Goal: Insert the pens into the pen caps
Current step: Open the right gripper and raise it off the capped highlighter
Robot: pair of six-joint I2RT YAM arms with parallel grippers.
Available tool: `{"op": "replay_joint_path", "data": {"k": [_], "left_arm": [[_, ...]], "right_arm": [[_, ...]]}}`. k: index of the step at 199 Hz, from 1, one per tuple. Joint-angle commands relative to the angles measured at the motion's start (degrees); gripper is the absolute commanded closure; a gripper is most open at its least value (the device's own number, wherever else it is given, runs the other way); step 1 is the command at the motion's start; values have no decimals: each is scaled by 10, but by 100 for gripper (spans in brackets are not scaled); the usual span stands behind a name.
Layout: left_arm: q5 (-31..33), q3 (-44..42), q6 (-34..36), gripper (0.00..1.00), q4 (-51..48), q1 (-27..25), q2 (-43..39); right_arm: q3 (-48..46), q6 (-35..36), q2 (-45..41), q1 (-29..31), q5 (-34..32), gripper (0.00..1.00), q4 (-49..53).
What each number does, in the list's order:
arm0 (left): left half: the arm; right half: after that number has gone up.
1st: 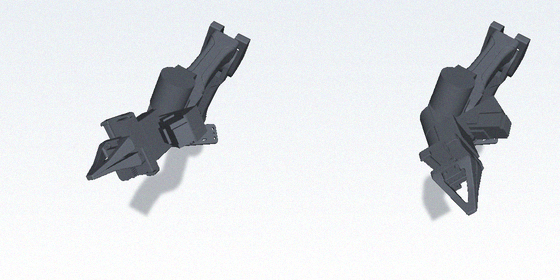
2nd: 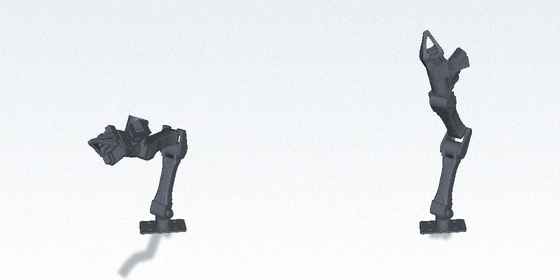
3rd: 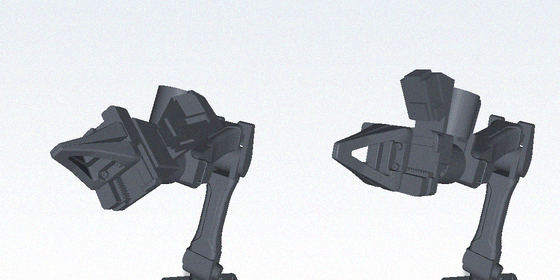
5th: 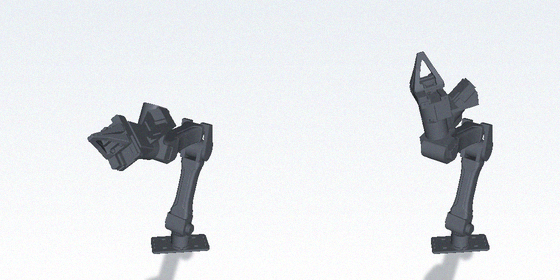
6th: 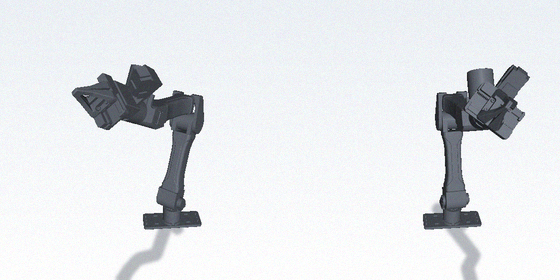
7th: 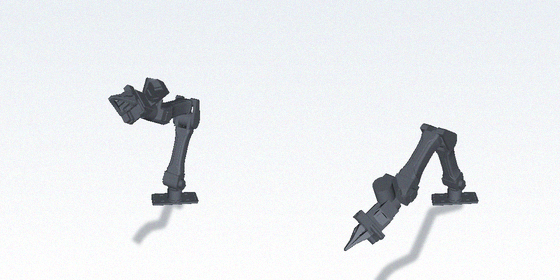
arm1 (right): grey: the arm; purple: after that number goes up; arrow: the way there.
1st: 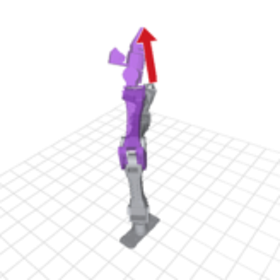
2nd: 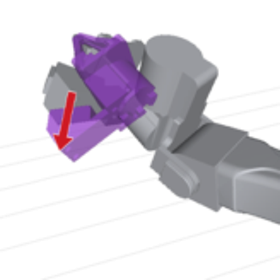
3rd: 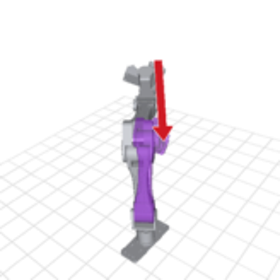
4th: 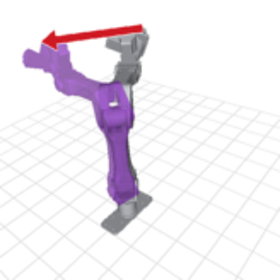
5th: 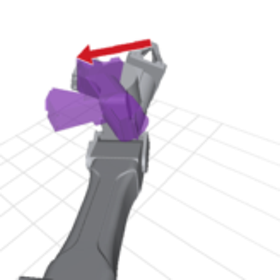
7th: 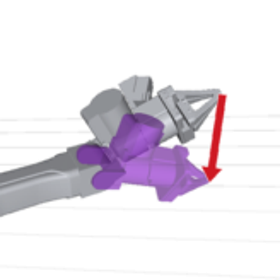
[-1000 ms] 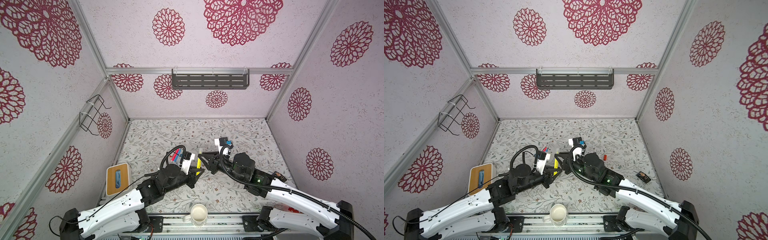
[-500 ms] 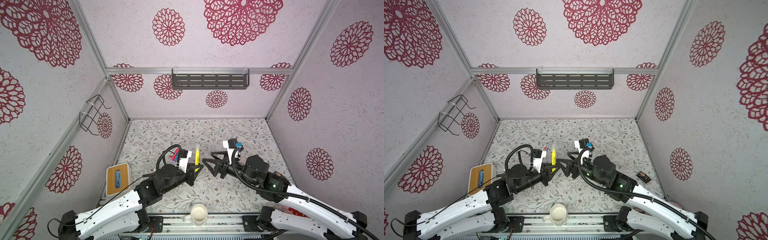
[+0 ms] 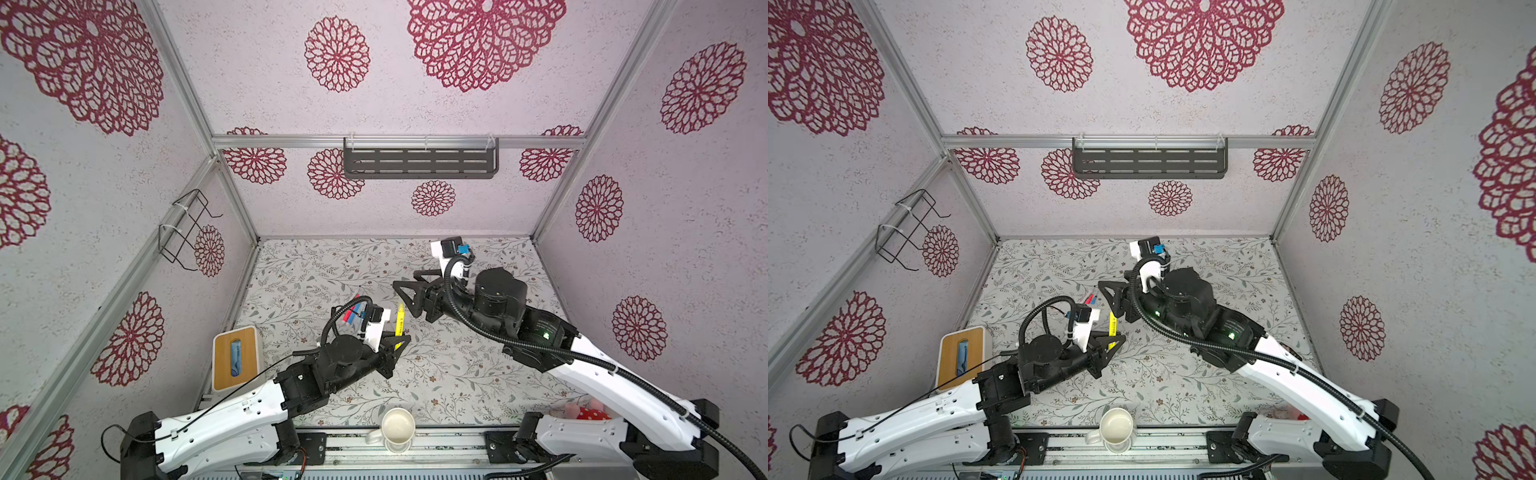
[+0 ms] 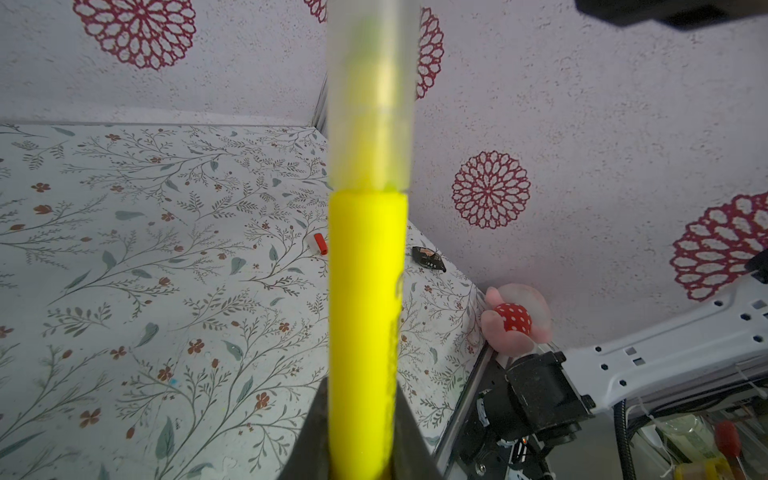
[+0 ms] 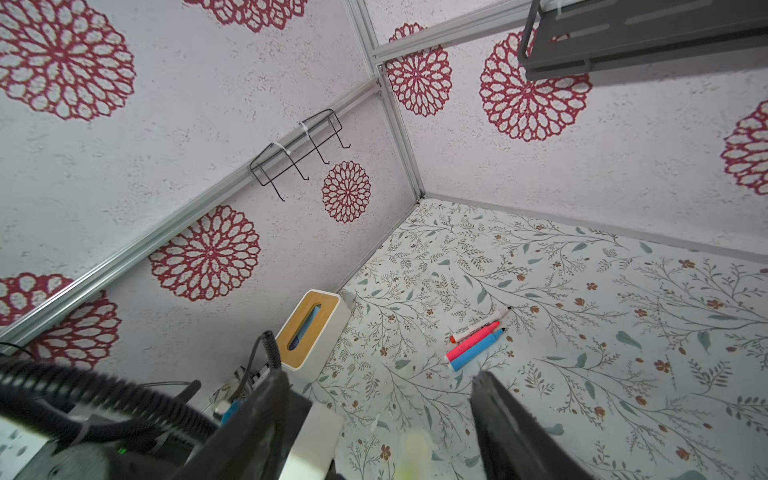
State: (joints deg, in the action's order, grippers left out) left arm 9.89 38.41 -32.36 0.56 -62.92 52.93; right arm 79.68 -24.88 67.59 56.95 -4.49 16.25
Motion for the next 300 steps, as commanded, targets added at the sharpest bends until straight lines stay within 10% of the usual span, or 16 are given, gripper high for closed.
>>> {"op": "replay_joint_path", "data": {"k": [1, 136, 201, 300], "left_arm": [[26, 5, 11, 100, 9, -12, 0], [33, 8, 16, 100, 9, -23, 2], [35, 12, 18, 100, 8, -25, 5], [32, 28, 21, 100, 33, -11, -17]], "right_arm": [[34, 9, 20, -7, 25, 33, 37], [37, 0, 55, -8, 45, 54, 66], [29, 7, 59, -7, 56, 100, 66], [-88, -18, 23, 8, 80, 100, 2]]}}
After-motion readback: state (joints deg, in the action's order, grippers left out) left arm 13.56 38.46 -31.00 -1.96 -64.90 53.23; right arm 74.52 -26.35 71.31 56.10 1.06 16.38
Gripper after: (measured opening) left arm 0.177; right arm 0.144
